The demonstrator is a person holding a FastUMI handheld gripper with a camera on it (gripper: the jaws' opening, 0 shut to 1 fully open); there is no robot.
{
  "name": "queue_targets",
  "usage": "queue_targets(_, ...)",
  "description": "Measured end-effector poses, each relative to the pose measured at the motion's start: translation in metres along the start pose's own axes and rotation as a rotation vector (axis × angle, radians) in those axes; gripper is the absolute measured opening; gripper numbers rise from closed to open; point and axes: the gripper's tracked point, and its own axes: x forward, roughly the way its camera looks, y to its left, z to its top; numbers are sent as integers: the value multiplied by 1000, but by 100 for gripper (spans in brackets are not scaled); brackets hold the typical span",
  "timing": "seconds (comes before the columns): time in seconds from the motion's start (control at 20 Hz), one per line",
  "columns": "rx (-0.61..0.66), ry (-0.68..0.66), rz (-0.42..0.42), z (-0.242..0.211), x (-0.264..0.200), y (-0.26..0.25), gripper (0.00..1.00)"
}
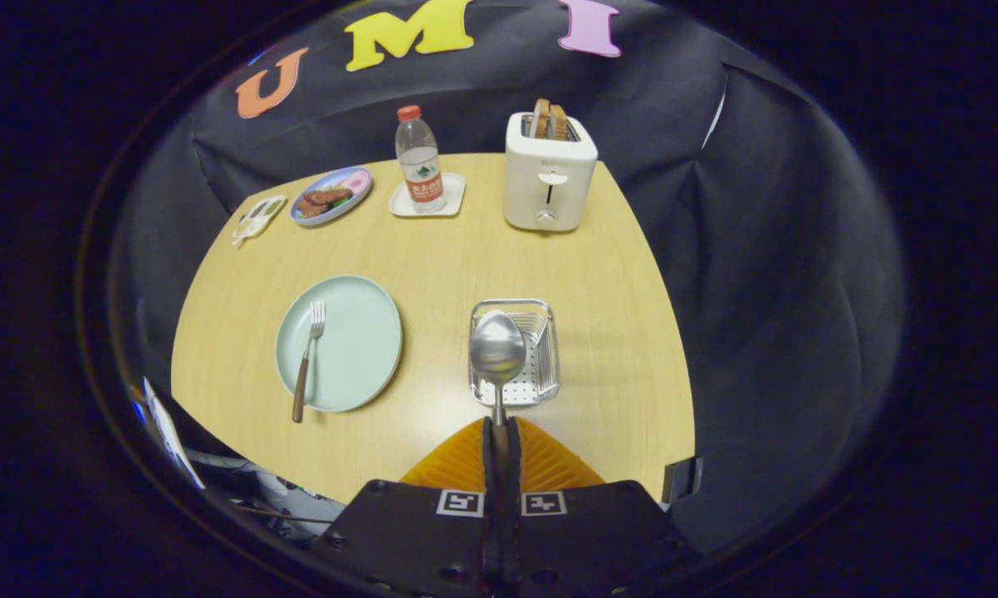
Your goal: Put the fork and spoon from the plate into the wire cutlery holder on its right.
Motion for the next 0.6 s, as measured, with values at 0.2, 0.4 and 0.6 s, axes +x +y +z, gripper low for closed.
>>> queue_targets(0.2, -18, 86, -23, 1, -4, -4, 2)
queue_targets(0.4, 18, 157, 23, 0, 4, 0, 4)
queue_targets(0.6, 22, 187, 16, 3, 9, -7, 5)
